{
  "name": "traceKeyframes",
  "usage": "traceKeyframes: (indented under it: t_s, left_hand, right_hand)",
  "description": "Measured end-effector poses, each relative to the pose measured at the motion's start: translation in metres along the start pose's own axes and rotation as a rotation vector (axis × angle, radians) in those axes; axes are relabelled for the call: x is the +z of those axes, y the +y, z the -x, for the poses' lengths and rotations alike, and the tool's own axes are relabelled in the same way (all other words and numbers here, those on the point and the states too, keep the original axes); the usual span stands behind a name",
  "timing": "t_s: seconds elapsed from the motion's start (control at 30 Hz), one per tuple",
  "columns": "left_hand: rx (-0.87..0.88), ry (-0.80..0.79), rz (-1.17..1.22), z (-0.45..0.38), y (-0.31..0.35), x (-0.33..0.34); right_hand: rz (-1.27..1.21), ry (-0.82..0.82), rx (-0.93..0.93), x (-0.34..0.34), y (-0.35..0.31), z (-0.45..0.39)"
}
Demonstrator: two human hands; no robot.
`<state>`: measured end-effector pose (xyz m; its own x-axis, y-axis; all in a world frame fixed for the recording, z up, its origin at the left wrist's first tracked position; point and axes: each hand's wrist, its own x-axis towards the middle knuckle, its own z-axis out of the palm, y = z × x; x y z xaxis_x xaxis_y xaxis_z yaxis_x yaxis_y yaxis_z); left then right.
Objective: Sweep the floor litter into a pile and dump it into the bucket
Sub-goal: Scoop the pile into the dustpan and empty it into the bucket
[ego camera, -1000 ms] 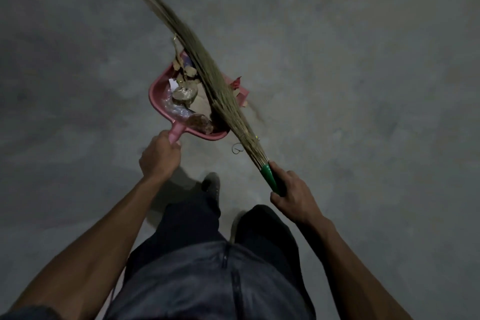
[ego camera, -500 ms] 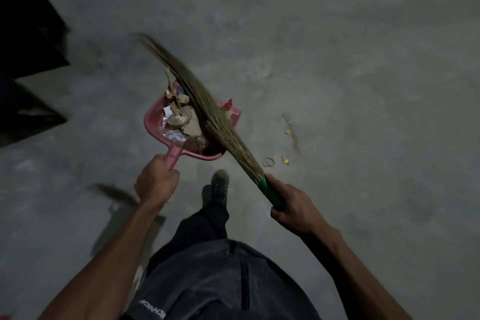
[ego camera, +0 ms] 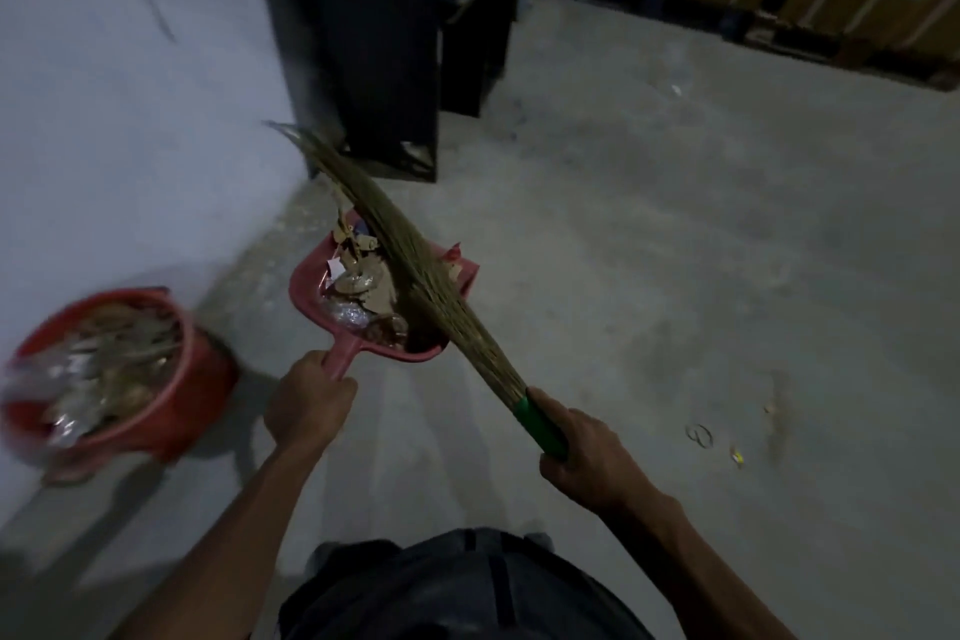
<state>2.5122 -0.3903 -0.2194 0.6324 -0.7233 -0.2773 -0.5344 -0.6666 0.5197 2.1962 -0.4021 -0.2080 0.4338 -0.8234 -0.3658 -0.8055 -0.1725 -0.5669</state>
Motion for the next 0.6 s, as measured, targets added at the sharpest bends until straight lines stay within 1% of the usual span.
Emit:
traceKeyframes:
  t_s: [0.1, 0.27, 0.43, 0.6]
  left_hand:
    - [-0.083, 0.059, -0.012, -0.022, -0.063, -0.048]
    - [-0.174, 0.099, 0.035, -0.059, -0.156, -0.129]
    - [-0.277, 0.129, 0.053, -0.099, -0.223, -0.193]
    - [-0.355, 0.113, 0.051, -0.141, -0.270, -0.230]
  right_hand:
    - [0.054, -0.059, -0.059, 0.038, -0.060, -0.032]
    - [0.104, -0.157, -0.121, 0.103, -0.162, -0.087]
    - [0.156, -0.195, -0.199, 0.147, -0.245, -0.134]
    - [0.199, -0.229, -0.244, 0.178, -0.300, -0.177]
